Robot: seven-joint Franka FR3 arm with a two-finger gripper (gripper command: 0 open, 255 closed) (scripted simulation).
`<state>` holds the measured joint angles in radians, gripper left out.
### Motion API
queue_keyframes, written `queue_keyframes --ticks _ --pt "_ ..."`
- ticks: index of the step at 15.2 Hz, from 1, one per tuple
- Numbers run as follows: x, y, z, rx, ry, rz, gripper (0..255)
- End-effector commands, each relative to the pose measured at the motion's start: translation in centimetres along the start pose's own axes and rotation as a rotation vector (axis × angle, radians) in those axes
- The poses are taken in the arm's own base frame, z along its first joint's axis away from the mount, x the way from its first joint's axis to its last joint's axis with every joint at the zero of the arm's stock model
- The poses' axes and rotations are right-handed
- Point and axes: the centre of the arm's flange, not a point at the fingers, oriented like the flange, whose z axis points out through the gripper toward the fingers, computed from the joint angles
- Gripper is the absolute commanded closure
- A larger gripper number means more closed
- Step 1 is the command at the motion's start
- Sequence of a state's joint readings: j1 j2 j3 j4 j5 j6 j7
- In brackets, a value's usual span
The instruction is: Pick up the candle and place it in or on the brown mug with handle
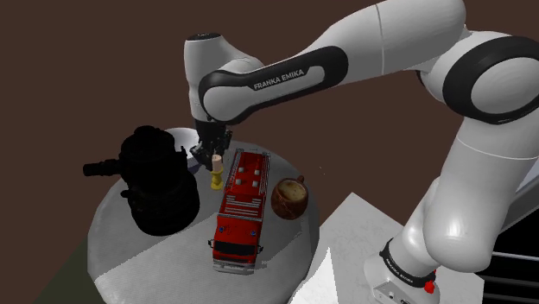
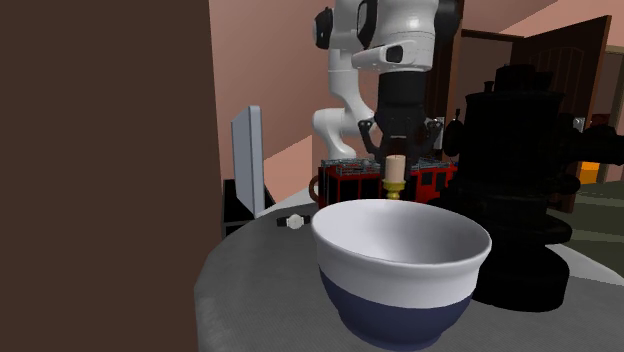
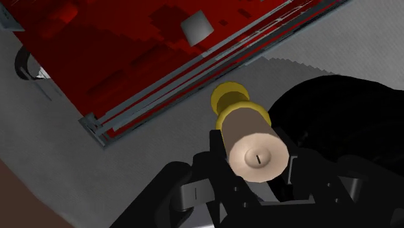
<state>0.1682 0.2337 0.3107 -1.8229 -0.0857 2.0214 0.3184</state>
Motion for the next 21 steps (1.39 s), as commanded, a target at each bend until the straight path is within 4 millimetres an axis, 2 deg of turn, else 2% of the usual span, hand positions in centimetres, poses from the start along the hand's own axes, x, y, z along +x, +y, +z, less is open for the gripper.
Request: queue_keyframes --ticks 1,21 --pt "0.0 0.0 -1.0 0.0 -0.001 0.0 255" --pt "-0.3 0.1 -11.6 0.0 -0.001 0.0 255"
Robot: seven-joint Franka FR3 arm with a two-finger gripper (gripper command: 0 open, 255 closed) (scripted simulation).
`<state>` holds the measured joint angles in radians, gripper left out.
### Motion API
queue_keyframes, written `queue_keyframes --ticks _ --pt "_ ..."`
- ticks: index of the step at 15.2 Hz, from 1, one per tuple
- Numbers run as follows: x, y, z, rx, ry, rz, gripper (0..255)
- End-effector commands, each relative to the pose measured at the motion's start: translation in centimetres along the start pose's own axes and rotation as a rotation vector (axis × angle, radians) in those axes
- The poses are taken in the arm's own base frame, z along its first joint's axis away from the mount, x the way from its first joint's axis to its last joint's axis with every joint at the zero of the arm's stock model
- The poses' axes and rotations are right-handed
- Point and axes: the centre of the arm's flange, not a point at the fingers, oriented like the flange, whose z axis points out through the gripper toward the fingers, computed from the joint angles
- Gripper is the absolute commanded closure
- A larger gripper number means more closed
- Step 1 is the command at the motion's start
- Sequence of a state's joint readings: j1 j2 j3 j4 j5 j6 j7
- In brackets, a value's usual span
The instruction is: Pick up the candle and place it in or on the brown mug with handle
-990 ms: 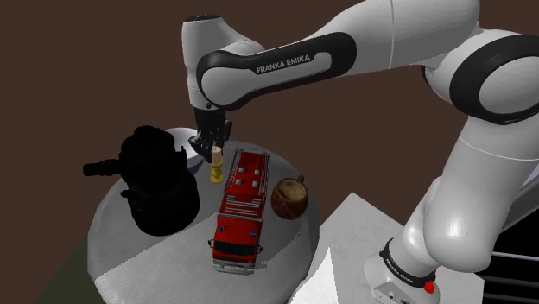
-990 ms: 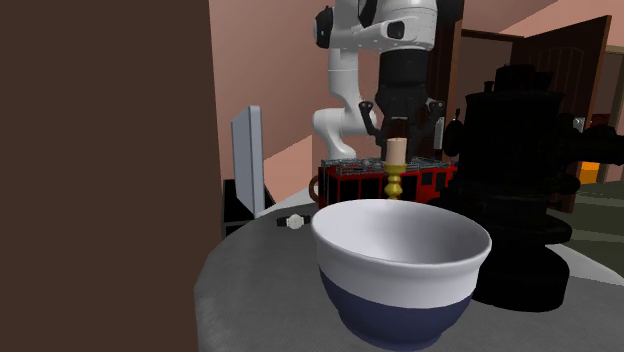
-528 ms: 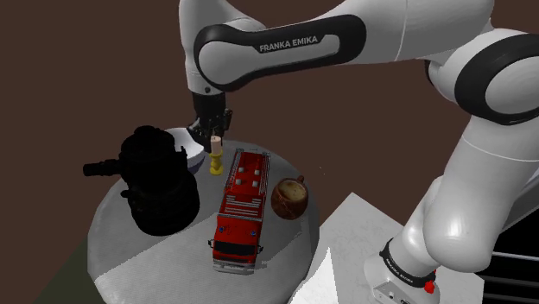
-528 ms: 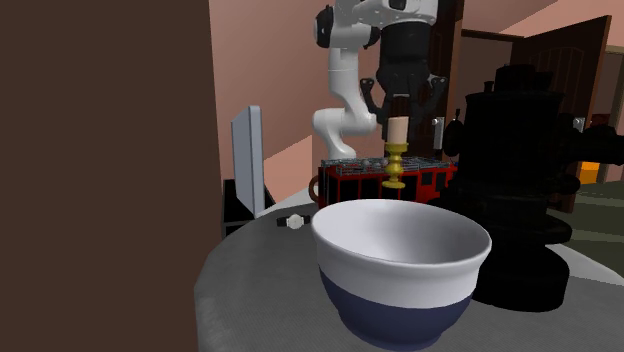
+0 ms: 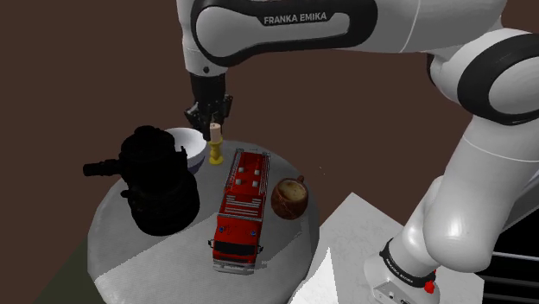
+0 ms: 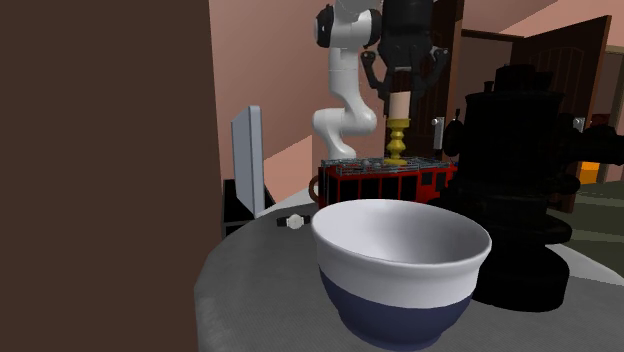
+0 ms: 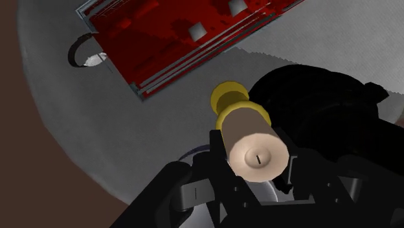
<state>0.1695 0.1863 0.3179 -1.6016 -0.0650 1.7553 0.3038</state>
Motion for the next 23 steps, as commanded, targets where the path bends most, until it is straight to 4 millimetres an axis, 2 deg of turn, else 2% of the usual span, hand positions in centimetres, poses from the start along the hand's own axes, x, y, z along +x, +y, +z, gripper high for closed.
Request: queue_keyframes --ticks 1,2,21,23 --pt "-0.1 0.1 -1.1 0.0 0.0 0.0 255" --pt "-0.1 0.1 -1.5 0.0 0.0 0.0 255" --pt "-21.9 12.7 -4.7 0.0 0.0 0.0 255" --pt "-21.9 12.7 -3.7 0.0 0.0 0.0 255"
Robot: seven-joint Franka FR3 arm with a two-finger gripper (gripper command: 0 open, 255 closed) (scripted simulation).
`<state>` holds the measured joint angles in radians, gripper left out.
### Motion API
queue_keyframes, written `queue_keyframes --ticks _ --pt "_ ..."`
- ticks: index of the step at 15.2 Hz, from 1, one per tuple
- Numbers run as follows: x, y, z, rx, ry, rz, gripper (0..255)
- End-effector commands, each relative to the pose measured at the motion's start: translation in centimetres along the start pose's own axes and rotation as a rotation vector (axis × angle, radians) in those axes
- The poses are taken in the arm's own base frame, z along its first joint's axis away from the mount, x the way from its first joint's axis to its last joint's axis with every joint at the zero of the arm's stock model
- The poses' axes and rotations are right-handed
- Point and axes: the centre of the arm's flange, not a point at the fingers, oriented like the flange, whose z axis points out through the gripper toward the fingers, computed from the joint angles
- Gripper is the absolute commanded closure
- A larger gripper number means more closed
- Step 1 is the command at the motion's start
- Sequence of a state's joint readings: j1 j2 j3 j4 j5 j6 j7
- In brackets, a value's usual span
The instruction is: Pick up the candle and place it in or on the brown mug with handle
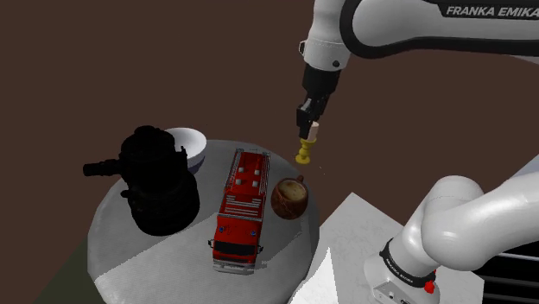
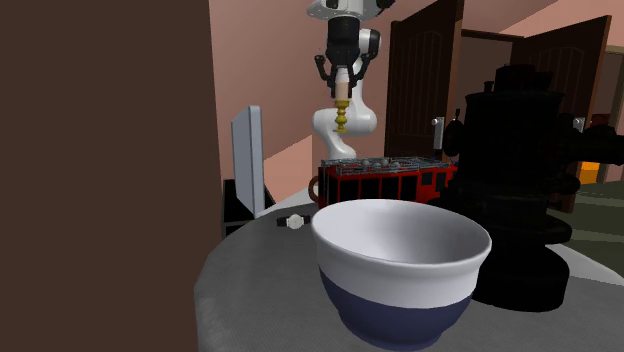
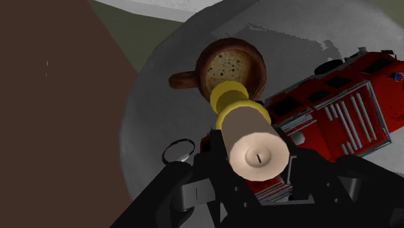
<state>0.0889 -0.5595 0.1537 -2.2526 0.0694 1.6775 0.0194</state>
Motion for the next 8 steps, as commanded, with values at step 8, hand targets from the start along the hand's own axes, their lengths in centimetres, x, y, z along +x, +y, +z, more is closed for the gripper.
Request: queue_keyframes --ticks 8 --pt "-0.3 0.2 4.7 0.0 -0.001 -0.001 255"
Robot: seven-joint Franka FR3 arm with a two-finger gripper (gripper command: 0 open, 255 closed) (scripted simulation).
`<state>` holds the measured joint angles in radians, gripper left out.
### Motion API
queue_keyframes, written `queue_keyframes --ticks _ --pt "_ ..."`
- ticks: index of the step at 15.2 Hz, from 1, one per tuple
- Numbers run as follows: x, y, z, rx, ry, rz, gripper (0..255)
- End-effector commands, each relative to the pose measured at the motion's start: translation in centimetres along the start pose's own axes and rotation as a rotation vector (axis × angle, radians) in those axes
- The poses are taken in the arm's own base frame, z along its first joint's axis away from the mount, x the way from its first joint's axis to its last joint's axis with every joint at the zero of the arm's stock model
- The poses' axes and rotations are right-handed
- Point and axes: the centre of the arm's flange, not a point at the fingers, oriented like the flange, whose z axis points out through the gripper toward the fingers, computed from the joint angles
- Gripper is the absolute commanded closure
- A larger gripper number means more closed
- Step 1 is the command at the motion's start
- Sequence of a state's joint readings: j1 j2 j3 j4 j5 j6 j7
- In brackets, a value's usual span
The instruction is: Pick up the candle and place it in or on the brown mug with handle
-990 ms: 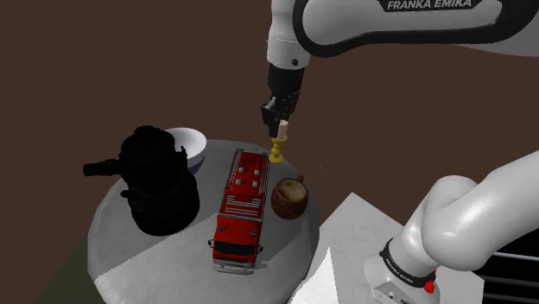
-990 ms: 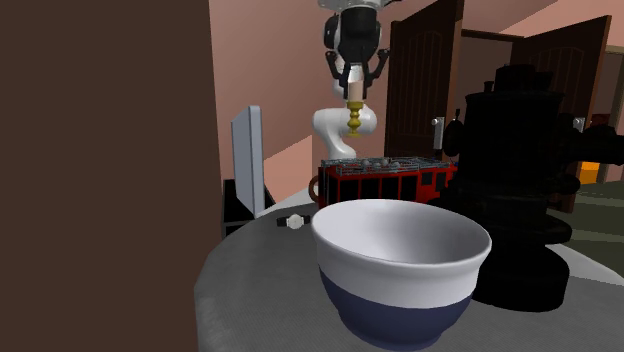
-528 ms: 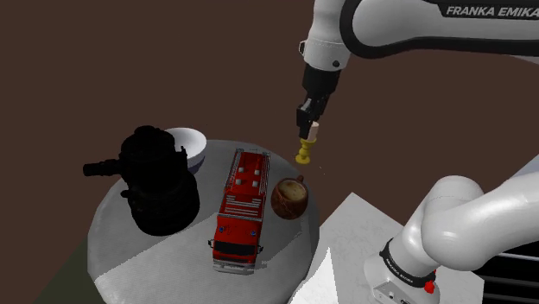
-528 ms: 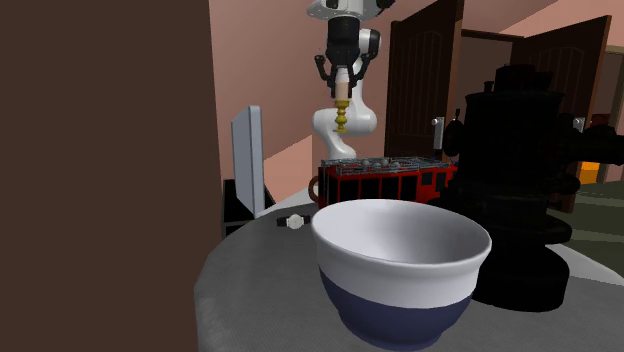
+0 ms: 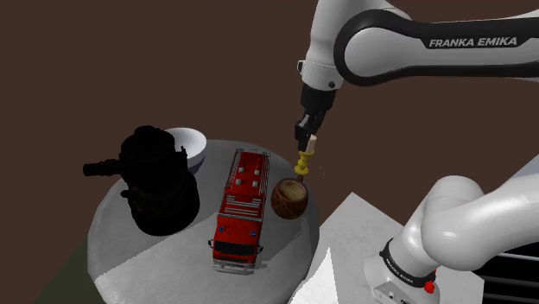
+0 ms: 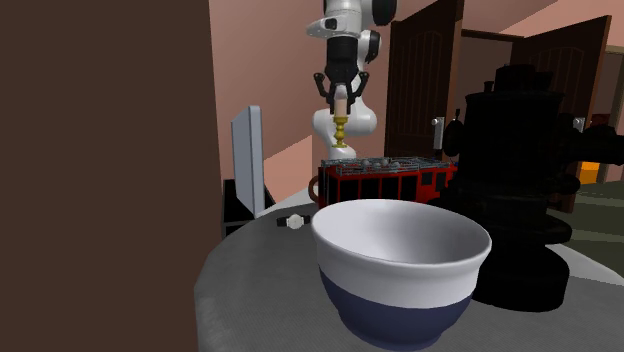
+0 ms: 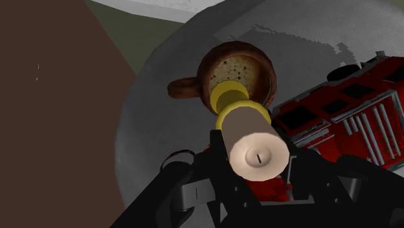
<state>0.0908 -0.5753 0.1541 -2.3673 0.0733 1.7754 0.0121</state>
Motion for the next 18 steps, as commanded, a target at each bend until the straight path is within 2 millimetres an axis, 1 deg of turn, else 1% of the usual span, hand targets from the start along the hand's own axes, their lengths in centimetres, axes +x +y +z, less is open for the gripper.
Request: queue_keyframes --ticks 1,10,11,18 --pt "0.0 0.0 1.1 0.0 0.0 0.0 255" --pt "0.1 -0.1 5.9 0.0 0.0 0.0 255" --pt "0.1 -0.1 6.2 0.0 0.0 0.0 255" --pt "0.1 -0.1 6.2 0.0 0.0 0.0 255"
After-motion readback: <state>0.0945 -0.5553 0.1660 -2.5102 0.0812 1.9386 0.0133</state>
